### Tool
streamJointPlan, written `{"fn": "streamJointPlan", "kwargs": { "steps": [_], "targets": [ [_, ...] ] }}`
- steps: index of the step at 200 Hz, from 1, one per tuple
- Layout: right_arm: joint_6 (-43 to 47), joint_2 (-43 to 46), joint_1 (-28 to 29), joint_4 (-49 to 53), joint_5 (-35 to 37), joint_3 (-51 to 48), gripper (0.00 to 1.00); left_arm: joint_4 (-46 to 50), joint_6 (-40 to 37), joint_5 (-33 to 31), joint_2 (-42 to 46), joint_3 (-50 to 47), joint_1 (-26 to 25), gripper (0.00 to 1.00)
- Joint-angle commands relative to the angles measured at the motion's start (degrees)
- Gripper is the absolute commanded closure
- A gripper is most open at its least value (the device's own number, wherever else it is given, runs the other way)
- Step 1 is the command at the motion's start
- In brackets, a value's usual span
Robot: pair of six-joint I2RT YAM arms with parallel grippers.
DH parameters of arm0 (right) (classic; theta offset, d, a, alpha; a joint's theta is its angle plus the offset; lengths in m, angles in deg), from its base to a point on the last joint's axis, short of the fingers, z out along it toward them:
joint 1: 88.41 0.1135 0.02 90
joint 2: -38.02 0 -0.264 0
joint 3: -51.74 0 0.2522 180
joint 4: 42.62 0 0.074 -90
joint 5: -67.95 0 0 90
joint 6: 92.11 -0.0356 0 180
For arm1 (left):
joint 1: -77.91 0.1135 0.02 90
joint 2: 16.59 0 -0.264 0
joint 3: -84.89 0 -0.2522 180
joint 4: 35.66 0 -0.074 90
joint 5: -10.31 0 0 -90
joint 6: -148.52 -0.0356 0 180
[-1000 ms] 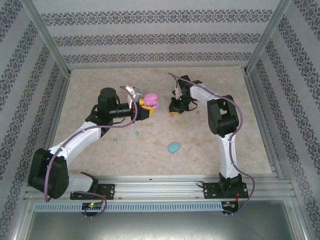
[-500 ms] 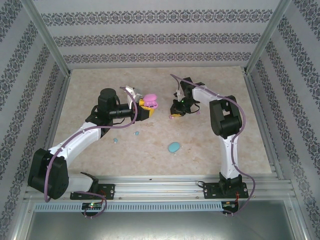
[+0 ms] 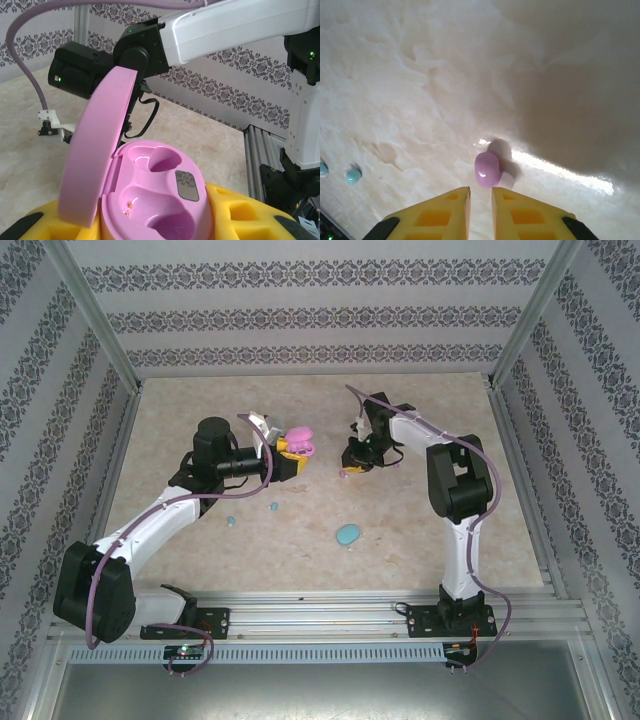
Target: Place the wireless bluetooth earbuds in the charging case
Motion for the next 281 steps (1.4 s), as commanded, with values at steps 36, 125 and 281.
{"fn": "streamJointPlan", "kwargs": {
  "steps": [36, 125, 281],
  "targets": [
    [7.9, -0.2, 4.2, 12.3, 12.0, 10.8, 0.73, -1.1, -0.3, 0.1, 1.6, -0.6, 0.6, 0.73],
    [15.6, -8.7, 10.5, 21.8, 25.8, 24.0, 0.66, 1.3, -1.7, 0.2, 2.2, -0.3, 0.6, 0.73],
    [17.8, -14.8, 11.6, 23.8, 27.1, 26.6, 0.69, 3.2, -3.1, -0.1, 2.1, 0.1, 0.5, 0.73]
  ]
}}
